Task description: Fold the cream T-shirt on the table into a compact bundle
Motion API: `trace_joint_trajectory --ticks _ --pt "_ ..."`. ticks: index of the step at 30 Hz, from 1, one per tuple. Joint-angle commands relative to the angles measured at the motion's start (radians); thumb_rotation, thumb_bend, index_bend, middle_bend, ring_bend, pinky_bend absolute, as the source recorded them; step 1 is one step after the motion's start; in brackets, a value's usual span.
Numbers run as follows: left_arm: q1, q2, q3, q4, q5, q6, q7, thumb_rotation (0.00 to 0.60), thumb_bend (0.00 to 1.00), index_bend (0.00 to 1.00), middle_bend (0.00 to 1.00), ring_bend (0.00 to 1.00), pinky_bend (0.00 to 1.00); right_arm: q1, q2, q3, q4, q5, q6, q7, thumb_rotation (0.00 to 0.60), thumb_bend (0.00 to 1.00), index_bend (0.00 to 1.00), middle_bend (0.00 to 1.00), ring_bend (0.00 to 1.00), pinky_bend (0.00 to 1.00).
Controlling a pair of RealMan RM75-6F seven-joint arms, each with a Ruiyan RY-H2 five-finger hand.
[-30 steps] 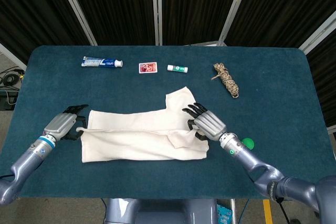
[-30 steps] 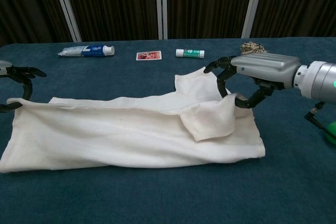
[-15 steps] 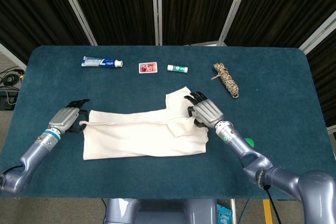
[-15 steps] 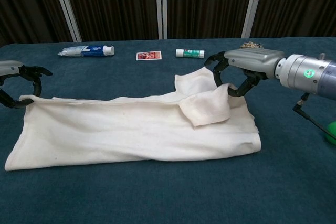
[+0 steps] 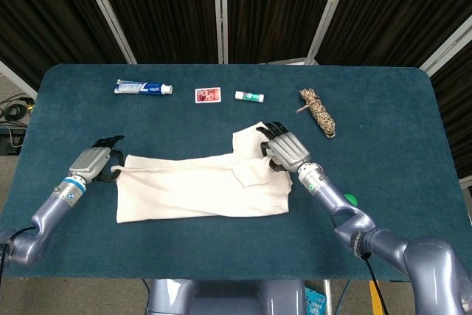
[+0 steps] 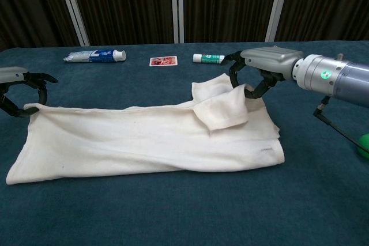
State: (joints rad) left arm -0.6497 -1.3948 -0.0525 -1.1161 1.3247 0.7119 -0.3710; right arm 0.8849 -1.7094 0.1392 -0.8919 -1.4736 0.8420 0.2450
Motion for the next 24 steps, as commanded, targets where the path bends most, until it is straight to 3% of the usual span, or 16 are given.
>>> trace_joint_trajectory --ticks 1,12,24 --pt "-0.003 -0.010 -0.002 0.014 -0.002 -0.006 0.001 0.600 0.58 0.83 0.00 0.00 0.00 0.004 -0.008 0.002 0.018 0.005 -0.005 0.008 0.600 0.42 0.73 0.10 0.00 0.00" --pt "-0.017 -0.056 -0.020 0.075 -0.018 -0.017 0.021 0.600 0.58 0.83 0.00 0.00 0.00 0.021 -0.043 0.019 0.098 0.033 -0.026 0.034 0.600 0.42 0.73 0.10 0.00 0.00" --pt "-0.022 -0.104 -0.027 0.130 -0.024 -0.026 0.023 0.600 0.57 0.81 0.00 0.00 0.00 0.023 -0.071 -0.001 0.155 0.025 -0.038 0.061 0.600 0.42 0.73 0.10 0.00 0.00"
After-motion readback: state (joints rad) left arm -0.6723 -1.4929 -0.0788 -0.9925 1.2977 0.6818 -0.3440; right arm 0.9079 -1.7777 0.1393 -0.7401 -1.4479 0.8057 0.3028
